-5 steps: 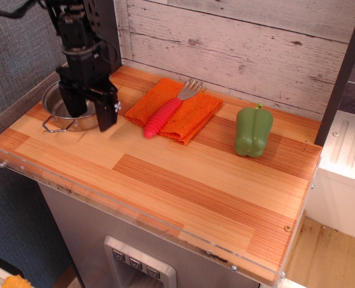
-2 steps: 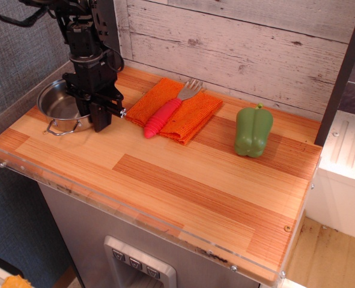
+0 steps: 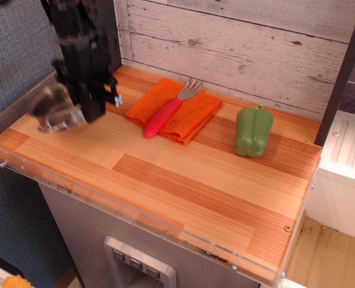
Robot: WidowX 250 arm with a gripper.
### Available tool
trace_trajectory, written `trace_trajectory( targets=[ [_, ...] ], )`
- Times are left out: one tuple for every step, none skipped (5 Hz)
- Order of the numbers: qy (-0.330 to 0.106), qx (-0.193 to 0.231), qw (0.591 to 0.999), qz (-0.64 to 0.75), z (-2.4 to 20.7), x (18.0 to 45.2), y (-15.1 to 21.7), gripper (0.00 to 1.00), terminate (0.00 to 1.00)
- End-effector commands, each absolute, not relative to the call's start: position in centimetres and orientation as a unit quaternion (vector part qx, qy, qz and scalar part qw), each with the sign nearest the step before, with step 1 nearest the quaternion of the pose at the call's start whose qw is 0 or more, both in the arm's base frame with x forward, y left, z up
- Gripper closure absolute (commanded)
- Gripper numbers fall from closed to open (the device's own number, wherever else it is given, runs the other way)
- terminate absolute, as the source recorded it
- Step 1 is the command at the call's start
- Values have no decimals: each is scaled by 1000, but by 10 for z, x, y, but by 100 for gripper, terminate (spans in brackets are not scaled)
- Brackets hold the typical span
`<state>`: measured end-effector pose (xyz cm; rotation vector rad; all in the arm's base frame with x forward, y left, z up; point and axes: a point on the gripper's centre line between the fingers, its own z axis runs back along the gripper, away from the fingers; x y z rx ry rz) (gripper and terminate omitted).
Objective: Move the pot bottom right of table
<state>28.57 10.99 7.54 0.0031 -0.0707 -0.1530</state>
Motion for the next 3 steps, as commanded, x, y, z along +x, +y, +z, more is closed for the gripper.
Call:
trace_trajectory(
  targets=[
    [-71, 8, 982, -176, 124, 281, 16, 100, 0],
    [-55, 8, 969, -239, 110, 277, -34, 100, 0],
    [-40, -6, 966, -255, 93, 264, -84, 100, 0]
  ],
)
